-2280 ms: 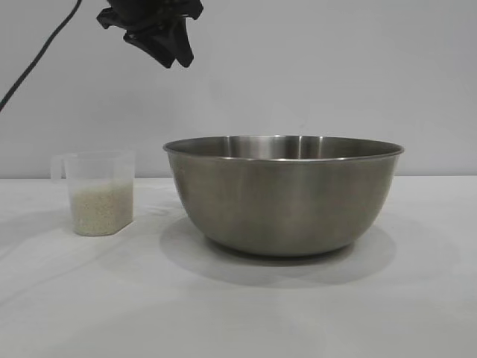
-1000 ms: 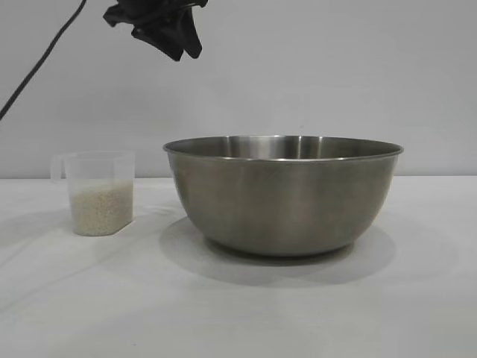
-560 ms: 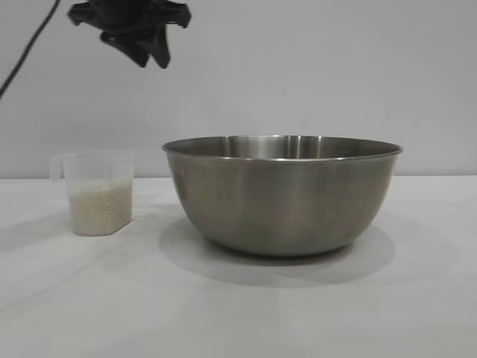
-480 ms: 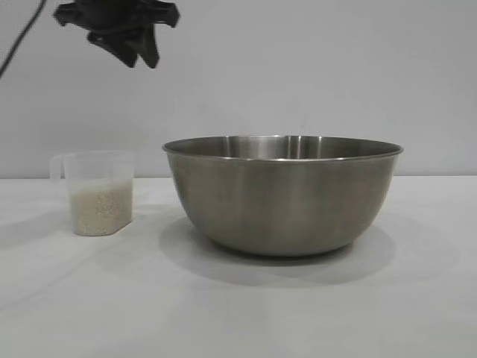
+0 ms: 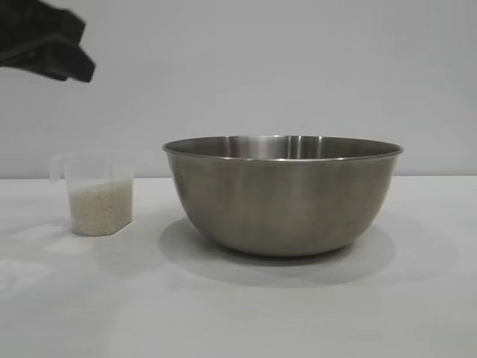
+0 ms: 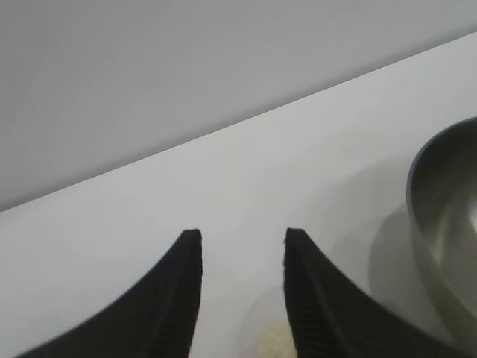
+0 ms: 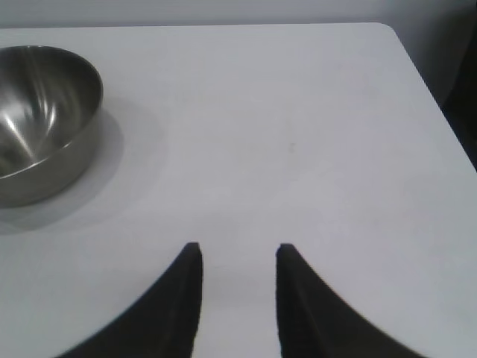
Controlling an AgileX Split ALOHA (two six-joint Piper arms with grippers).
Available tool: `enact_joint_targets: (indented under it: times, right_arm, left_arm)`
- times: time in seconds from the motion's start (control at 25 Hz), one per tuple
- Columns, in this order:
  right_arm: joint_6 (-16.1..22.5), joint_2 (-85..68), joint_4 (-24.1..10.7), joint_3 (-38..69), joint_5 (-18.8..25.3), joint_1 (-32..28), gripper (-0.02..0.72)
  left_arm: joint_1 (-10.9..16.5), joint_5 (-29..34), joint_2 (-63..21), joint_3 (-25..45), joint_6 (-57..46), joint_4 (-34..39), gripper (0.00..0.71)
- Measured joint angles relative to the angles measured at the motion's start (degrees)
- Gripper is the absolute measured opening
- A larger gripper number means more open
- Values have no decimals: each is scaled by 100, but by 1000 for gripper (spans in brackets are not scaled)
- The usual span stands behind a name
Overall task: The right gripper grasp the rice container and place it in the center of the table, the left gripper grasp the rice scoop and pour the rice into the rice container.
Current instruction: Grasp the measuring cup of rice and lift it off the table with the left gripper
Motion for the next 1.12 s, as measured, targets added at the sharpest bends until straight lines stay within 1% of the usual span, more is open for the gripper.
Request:
enact_joint_targets:
  times: [0.04, 0.08, 0.12, 0.2, 0.44, 0.64, 0.92, 1.12]
  right_arm:
    - [0, 0, 0, 0, 0, 0, 232]
    - [0, 0, 0, 0, 0, 0, 232]
    - [0, 0, 0, 0, 0, 0, 232]
    - [0, 0, 0, 0, 0, 0, 232]
    - [0, 0, 0, 0, 0, 0, 232]
    - [0, 0, 0, 0, 0, 0, 232]
    - [0, 0, 0, 0, 0, 0, 232]
    - [0, 0, 0, 0, 0, 0, 232]
  left_arm:
    - [0, -370, 58, 197, 149, -287, 207]
    - [0, -593, 139, 344, 221, -608, 207]
    - [3, -738, 221, 435, 246, -855, 207]
    - [13, -928, 387, 595, 246, -1094, 207]
    - [15, -1314, 834, 752, 258, -1046, 207]
    - [15, -1364, 1263, 752, 271, -908, 207]
    - [15, -1651, 1897, 752, 271, -728, 207]
    - [15, -1651, 2101, 518, 271, -666, 207]
